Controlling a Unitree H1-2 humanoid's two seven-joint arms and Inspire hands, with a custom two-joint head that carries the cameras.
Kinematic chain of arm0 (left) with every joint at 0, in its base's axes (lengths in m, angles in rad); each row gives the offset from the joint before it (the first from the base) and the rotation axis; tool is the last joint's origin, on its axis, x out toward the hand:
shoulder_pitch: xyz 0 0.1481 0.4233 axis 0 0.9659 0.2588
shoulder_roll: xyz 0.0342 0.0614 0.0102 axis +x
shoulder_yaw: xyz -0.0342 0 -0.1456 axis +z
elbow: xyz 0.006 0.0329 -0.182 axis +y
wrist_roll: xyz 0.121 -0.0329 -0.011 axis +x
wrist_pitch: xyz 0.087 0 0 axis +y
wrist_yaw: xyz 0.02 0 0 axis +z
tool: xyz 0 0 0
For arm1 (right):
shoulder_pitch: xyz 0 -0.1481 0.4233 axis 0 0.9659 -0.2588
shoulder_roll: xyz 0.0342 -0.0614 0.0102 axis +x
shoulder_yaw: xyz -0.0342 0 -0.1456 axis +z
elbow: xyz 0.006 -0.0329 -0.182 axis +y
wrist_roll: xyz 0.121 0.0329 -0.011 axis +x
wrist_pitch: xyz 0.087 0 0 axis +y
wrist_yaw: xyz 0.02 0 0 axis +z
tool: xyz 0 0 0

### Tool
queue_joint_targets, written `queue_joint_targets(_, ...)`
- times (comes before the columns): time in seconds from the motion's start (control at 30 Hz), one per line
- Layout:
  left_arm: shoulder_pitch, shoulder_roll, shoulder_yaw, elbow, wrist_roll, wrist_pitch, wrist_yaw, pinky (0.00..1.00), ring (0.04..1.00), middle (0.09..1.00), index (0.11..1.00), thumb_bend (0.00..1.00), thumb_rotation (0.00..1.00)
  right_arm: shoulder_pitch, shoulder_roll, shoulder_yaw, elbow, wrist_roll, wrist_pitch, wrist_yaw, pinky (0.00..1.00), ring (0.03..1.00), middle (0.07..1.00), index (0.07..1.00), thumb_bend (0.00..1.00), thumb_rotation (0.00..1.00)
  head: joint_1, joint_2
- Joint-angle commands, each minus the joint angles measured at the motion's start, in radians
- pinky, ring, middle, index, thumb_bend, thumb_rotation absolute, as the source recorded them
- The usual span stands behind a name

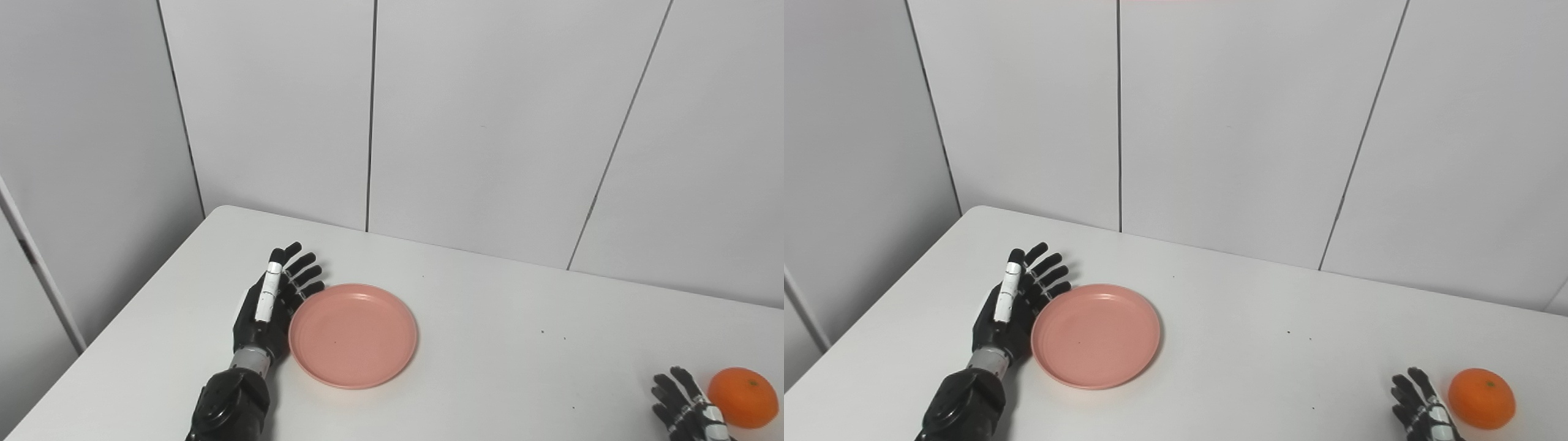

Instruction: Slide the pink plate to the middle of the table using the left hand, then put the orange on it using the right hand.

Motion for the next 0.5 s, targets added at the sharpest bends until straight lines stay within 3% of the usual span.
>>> queue_joint_targets(0.0, 0.019, -0.018, -0.017, -0.013, 0.008, 0.049, 0.016, 0.67, 0.742, 0.747, 0.785, 0.89, 0.69, 0.079, 0.045, 0.026, 0.050, 0.008, 0.035, 0.001, 0.97, 0.936, 0.900, 0.929, 0.78, 0.91, -0.002, 0.002)
queue_joint_targets(0.17, 0.029, -0.042, -0.017, -0.074, -0.024, 0.091, 0.017, 0.72, 0.755, 0.758, 0.793, 0.88, 0.67, 0.080, 0.051, 0.032, 0.035, 0.003, 0.043, -0.006, 0.98, 0.943, 0.905, 0.932, 0.77, 0.90, -0.026, 0.014)
queue_joint_targets(0.27, 0.036, -0.053, -0.030, -0.106, -0.010, 0.108, 0.026, 0.66, 0.741, 0.755, 0.783, 0.88, 0.68, 0.081, 0.058, 0.032, 0.028, 0.000, 0.048, -0.013, 0.98, 0.937, 0.900, 0.928, 0.76, 0.91, -0.033, 0.018)
queue_joint_targets(0.47, 0.035, -0.057, -0.065, -0.131, 0.002, 0.131, 0.021, 0.68, 0.746, 0.768, 0.796, 0.88, 0.71, 0.083, 0.064, 0.040, 0.019, -0.012, 0.046, -0.020, 0.97, 0.934, 0.897, 0.921, 0.75, 0.91, -0.057, 0.030)
